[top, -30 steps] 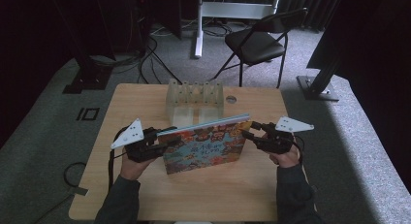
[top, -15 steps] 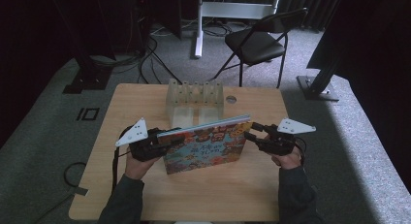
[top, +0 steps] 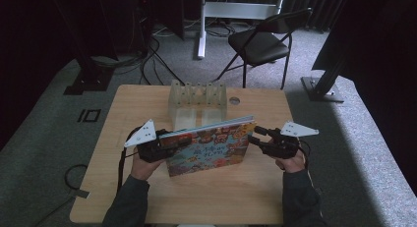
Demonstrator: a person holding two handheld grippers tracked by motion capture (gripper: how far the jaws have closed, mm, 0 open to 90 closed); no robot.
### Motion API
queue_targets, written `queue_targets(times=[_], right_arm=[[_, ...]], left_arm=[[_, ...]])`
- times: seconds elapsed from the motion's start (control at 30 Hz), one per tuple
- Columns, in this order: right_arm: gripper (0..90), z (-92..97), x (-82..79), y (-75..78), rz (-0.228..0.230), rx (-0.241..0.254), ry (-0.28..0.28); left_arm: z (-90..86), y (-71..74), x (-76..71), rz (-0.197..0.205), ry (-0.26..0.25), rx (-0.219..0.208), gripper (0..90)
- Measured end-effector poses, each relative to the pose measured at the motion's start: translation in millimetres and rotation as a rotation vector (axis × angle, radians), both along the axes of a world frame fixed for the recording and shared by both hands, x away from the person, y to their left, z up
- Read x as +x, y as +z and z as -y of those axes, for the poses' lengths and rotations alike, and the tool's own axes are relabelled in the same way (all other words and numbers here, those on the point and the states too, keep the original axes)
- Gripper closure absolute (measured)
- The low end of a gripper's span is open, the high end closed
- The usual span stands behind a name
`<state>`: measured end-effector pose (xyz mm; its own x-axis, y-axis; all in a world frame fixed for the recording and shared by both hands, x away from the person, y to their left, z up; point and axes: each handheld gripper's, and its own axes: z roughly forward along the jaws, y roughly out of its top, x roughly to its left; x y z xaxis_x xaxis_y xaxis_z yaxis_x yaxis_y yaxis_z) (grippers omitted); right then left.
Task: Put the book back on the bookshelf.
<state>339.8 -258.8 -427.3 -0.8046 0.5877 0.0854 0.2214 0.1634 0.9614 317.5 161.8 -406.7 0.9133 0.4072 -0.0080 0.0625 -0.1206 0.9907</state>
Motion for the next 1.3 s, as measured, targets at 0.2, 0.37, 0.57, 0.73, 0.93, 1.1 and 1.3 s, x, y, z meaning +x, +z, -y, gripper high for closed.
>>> queue_targets(times=[0.2, 0.37, 0.57, 0.73, 0.93, 1.1, 1.3], right_arm=[[50.2, -0.1, 0.4, -4.0, -0.019, -0.018, -0.002], [51.3, -1.1, 1.8, -7.2, -0.036, -0.027, -0.008], [52.6, -3.0, 3.3, -7.7, -0.039, -0.046, -0.037], [52.3, -2.0, 4.0, -8.4, -0.048, -0.049, -0.044], [52.1, 0.1, 4.6, -11.9, -0.060, -0.048, -0.060], [51.9, 1.0, 3.5, -14.1, -0.057, -0.074, -0.080], [51.5, 1.5, 2.4, -18.3, -0.066, -0.099, -0.097]], left_arm=[[2.7, -1.8, 2.3, -0.002, -0.011, -0.007, 66.4], [2.6, -1.8, 2.1, 0.002, -0.026, -0.001, 70.6], [5.6, -1.5, -5.4, 0.047, -0.006, 0.025, 75.2], [8.6, -3.2, -13.0, 0.061, 0.018, 0.017, 76.6], [12.5, -6.3, -20.0, 0.057, 0.037, -0.012, 79.9], [14.8, -7.4, -22.0, 0.054, 0.057, -0.023, 80.0], [15.5, -8.7, -23.1, 0.060, 0.044, -0.032, 79.8]])
